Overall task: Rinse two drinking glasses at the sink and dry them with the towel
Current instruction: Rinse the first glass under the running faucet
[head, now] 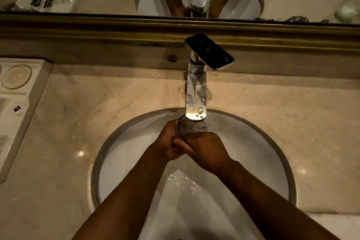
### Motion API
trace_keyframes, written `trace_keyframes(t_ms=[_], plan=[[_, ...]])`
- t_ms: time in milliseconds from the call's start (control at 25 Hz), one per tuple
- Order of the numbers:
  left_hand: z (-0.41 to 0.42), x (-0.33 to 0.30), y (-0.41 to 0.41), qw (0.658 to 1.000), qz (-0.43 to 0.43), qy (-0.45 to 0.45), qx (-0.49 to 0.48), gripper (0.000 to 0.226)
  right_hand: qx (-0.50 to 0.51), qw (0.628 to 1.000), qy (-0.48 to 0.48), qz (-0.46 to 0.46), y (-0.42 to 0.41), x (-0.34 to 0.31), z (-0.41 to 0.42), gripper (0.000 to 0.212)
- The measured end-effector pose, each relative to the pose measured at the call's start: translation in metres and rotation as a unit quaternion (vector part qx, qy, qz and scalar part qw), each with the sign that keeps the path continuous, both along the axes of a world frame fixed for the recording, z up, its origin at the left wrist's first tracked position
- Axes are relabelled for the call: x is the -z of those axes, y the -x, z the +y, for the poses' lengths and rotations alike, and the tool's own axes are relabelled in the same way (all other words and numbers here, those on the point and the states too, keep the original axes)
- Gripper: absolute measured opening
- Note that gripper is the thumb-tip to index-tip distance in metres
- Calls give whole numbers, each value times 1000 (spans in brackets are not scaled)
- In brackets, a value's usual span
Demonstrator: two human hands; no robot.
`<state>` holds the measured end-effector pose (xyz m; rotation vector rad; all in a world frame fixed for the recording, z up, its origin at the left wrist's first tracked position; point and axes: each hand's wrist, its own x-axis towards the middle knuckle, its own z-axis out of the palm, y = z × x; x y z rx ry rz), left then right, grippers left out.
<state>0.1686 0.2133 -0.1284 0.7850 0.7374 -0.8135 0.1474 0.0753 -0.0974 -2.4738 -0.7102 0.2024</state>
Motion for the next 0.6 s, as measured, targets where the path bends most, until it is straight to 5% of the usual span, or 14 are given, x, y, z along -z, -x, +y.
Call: trace_keyframes(t_ms=[200,360,600], plan=[[17,-16,-11,976,44,-78,199,70,-41,998,-39,-34,-15,3,-17,45],[13,-4,-5,998,-35,-29,39,51,34,996,-41,-77,-4,5,1,43],[-1,6,15,982,-148,-65,-96,40,198,979,-14,37,17,3,40,50]])
